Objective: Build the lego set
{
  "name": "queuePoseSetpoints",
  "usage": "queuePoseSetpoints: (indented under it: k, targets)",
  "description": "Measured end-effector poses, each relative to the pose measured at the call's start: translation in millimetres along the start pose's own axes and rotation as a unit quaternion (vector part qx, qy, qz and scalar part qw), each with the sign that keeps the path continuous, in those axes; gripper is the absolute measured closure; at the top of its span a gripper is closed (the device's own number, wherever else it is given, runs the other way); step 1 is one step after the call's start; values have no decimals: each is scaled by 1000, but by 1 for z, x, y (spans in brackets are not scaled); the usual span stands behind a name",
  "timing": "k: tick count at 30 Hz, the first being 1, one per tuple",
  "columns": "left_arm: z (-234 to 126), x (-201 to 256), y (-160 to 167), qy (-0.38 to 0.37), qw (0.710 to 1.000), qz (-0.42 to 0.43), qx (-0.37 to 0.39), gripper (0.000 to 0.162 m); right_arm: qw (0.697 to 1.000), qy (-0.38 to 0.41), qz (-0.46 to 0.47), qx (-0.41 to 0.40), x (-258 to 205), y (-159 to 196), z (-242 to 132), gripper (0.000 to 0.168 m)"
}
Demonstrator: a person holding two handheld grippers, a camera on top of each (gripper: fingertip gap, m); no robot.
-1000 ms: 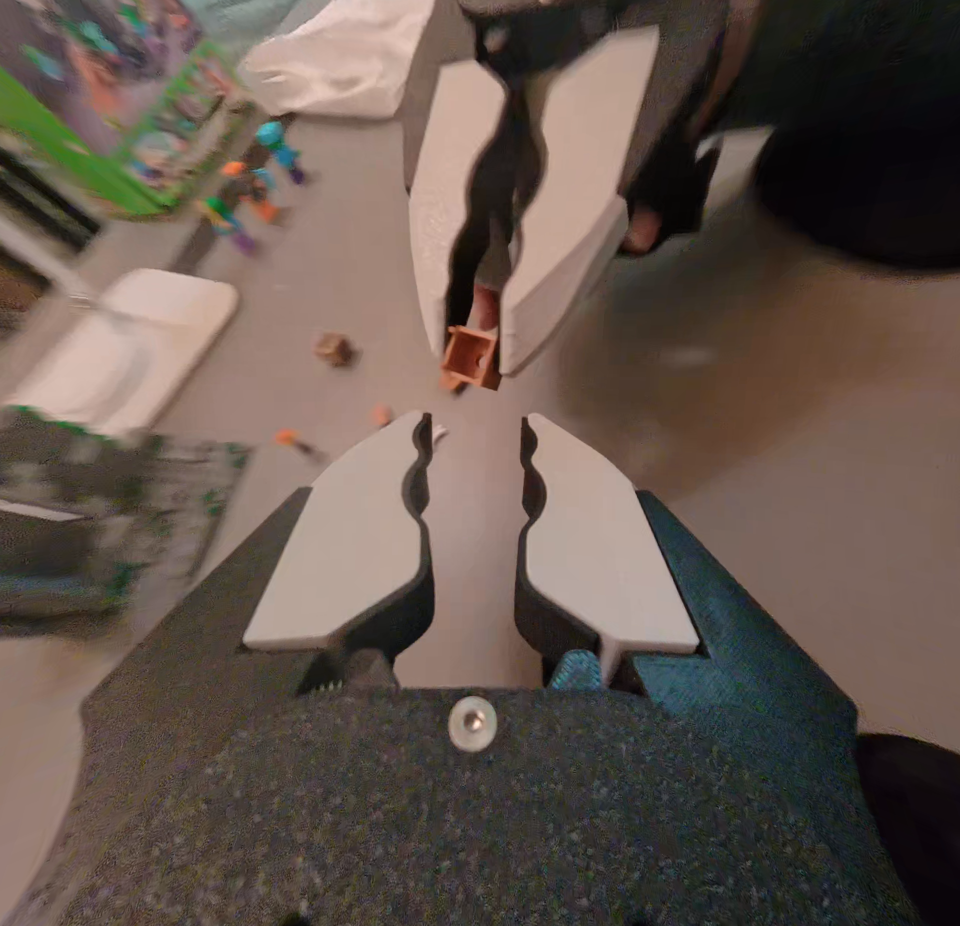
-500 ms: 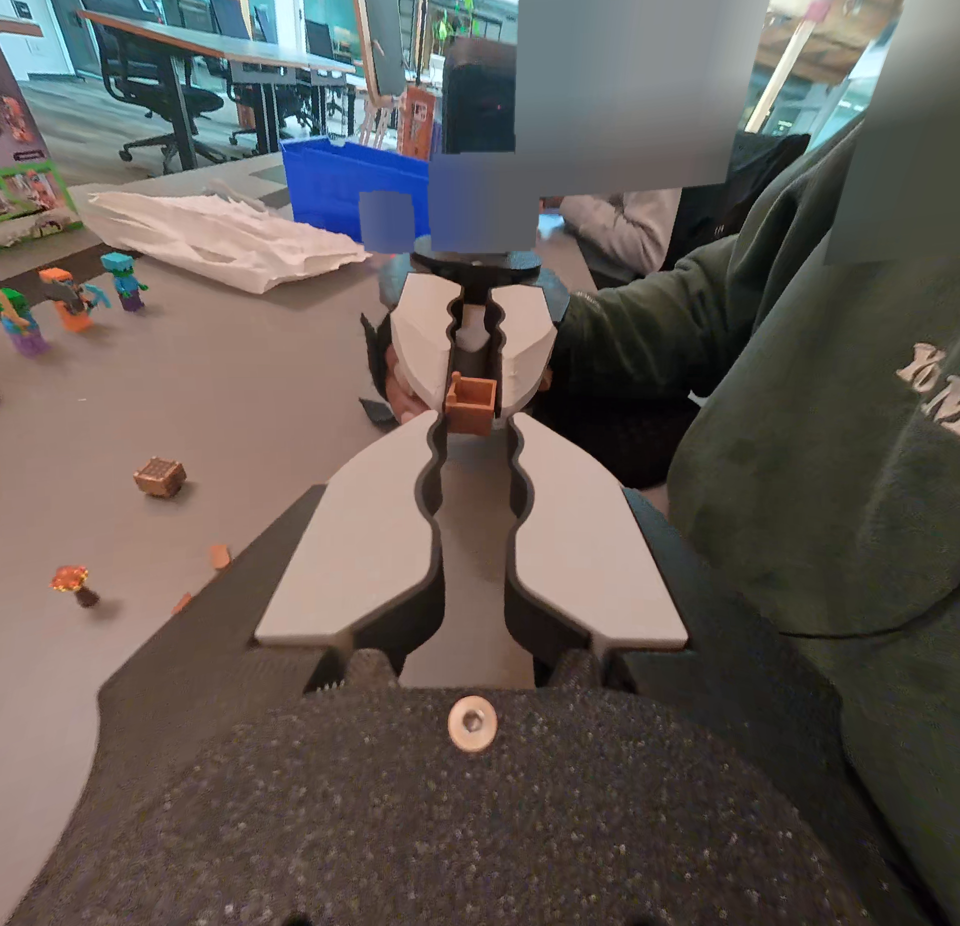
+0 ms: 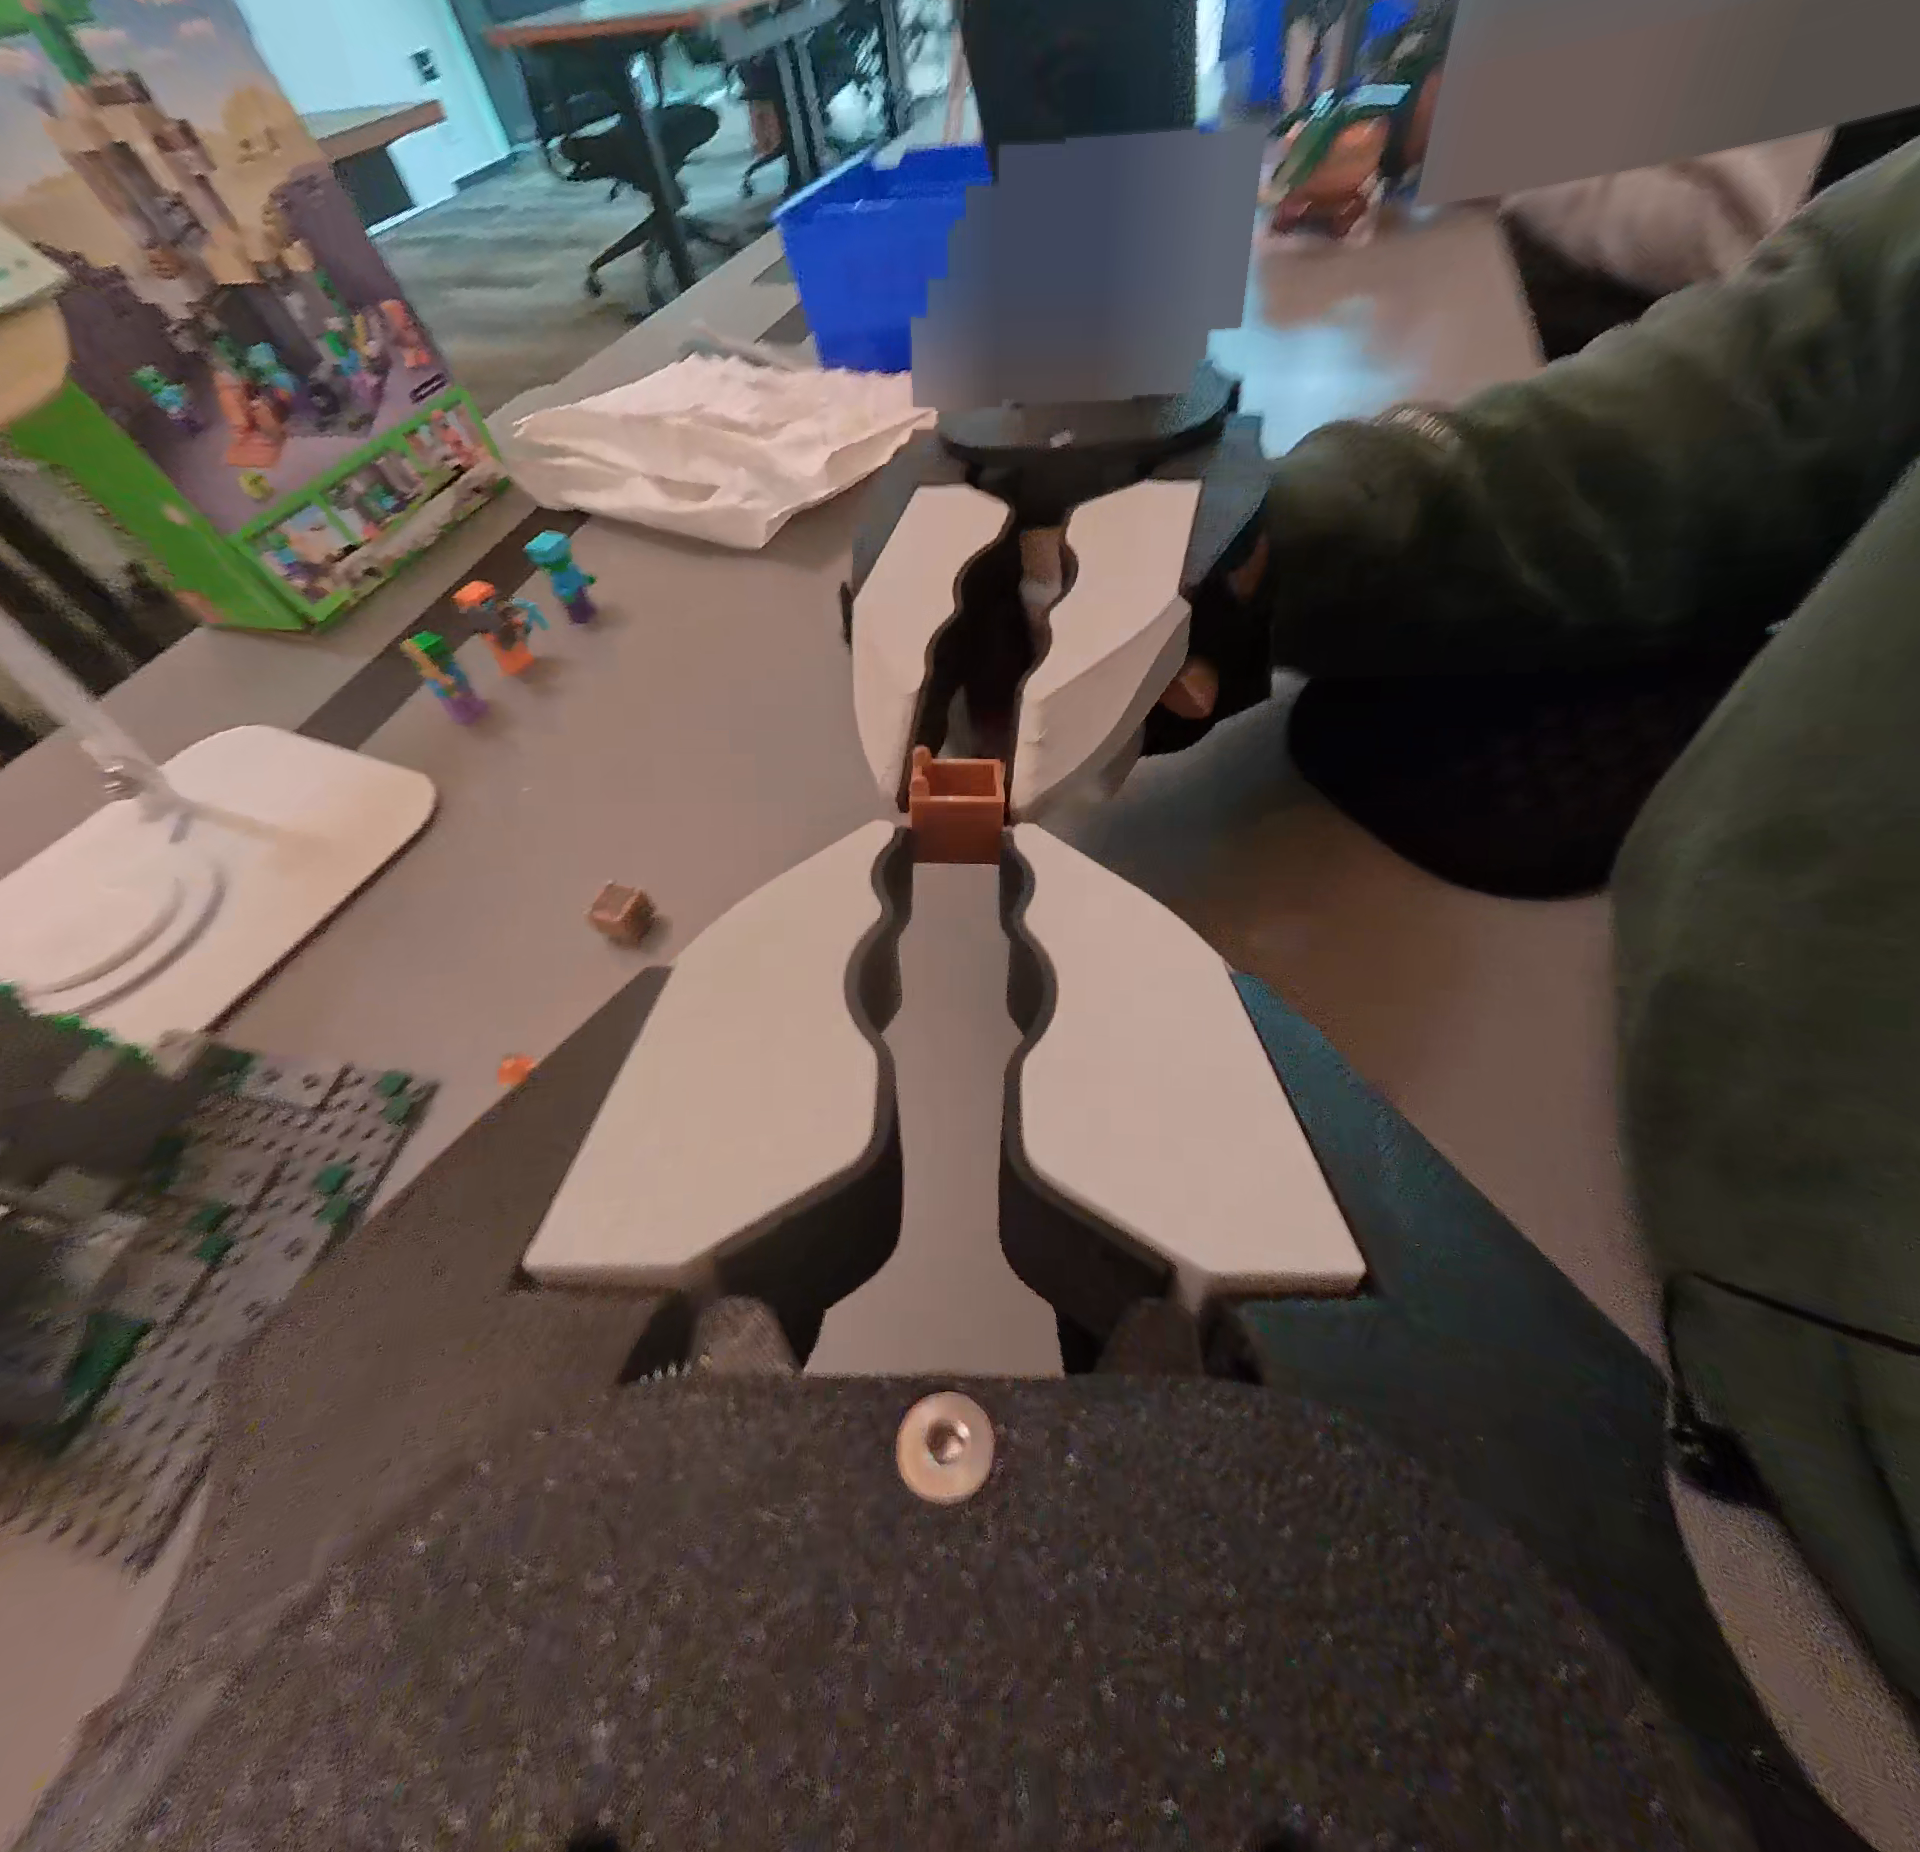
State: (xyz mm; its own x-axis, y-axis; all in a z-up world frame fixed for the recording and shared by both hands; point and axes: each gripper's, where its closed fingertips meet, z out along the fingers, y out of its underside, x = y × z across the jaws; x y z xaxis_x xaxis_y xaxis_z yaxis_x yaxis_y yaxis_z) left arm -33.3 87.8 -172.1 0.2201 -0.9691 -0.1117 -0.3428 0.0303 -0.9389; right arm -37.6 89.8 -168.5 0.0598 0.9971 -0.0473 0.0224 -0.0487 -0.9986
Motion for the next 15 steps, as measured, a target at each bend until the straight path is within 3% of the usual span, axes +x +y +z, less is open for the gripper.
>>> queuePoseSetpoints:
  k: [8, 15]
  targets:
    - [-1, -12, 14, -87, 991, 67, -73, 146, 999, 29, 25, -32, 9, 11, 3, 150]
    - [-4, -19, 21, -153, 973, 142, -98, 146, 990, 76, 100, -62, 18, 18, 14, 141]
